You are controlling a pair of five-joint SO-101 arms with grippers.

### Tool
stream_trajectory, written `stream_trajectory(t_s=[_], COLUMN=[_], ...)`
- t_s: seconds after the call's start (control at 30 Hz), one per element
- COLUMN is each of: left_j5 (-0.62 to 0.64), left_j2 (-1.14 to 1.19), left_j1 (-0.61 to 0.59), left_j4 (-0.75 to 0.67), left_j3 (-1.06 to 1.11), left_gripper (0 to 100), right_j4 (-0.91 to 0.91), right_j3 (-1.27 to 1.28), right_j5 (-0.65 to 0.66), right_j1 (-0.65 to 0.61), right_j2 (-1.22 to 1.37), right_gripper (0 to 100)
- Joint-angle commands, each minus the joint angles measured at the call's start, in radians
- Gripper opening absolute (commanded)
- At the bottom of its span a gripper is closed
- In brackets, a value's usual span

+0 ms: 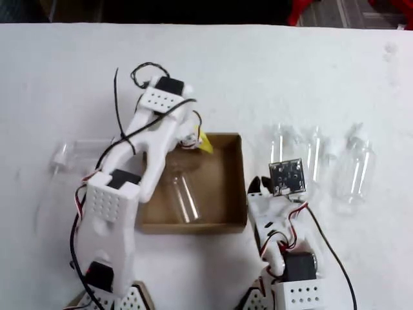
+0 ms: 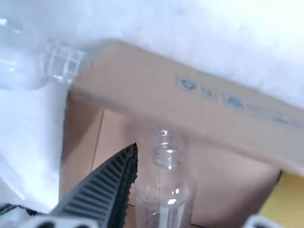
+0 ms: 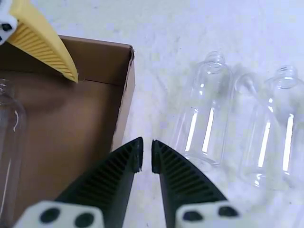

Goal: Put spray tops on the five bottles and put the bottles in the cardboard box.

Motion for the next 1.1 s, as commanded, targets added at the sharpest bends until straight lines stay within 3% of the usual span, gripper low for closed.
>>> stream_trajectory(t_s=[0.0,0.2,0.43,0.53,1.07], left_j5=[0.006,0.011,-0.037,-0.066,-0.002], left_j2=[-0.008,-0.008,-0.007,-0.007,-0.021], left_j1=[-0.021,-0.064,-0.07,-0.073,-0.051], left_j4=[0.006,-0.037,-0.048,-0.052,0.026], left_j3=[-0.006,0.005,0.006,0.006,0.0], left_gripper=[41,39,14,9,23], right_j4=[0.002,0.002,0.002,0.002,0.002], right_j3=[0.009,0.009,0.009,0.009,0.009], right_j5=[0.011,0.011,0.011,0.011,0.011], right_j1=[-0.007,-0.007,-0.007,-0.007,-0.007], right_j2=[-0.001,-0.001,-0.001,-0.001,-0.001], right_gripper=[2.2,2.2,2.2,2.2,2.2])
